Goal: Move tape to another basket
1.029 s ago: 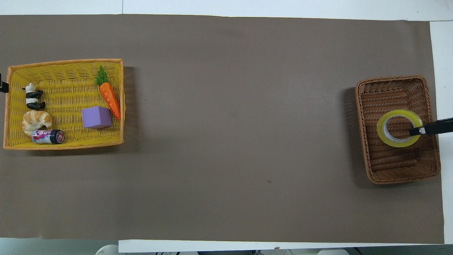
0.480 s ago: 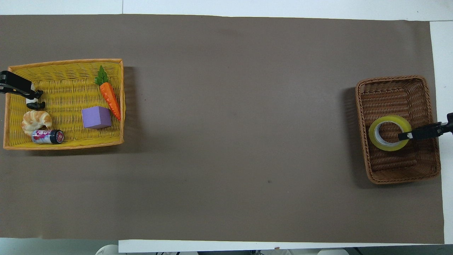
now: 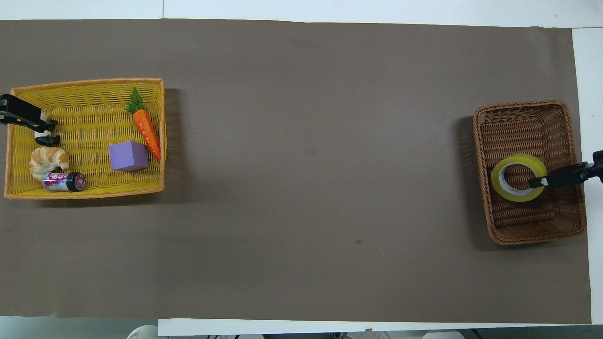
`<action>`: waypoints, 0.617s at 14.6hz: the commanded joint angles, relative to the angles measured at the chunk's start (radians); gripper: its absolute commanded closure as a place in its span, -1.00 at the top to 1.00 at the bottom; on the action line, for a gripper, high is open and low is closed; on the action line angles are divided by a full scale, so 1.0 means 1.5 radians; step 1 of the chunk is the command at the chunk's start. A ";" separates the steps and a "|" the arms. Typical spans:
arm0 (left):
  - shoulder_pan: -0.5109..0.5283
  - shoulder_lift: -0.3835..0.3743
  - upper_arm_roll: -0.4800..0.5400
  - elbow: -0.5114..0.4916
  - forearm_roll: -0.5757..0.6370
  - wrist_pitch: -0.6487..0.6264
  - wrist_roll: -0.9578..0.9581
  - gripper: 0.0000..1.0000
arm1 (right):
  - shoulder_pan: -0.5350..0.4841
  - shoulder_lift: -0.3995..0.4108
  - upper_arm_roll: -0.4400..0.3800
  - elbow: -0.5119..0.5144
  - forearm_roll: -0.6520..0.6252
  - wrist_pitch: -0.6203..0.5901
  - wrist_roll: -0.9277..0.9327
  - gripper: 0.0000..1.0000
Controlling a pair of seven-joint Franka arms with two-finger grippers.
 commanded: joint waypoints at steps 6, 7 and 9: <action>0.015 -0.043 -0.001 -0.003 -0.018 -0.009 0.000 1.00 | 0.059 -0.062 0.003 0.000 -0.121 0.113 -0.017 1.00; 0.015 -0.040 -0.001 -0.005 -0.019 -0.007 0.001 1.00 | 0.074 -0.078 0.004 0.003 -0.150 0.130 -0.016 1.00; 0.010 -0.038 0.001 -0.010 -0.019 -0.008 0.000 1.00 | 0.106 -0.101 0.003 0.014 -0.192 0.137 -0.006 1.00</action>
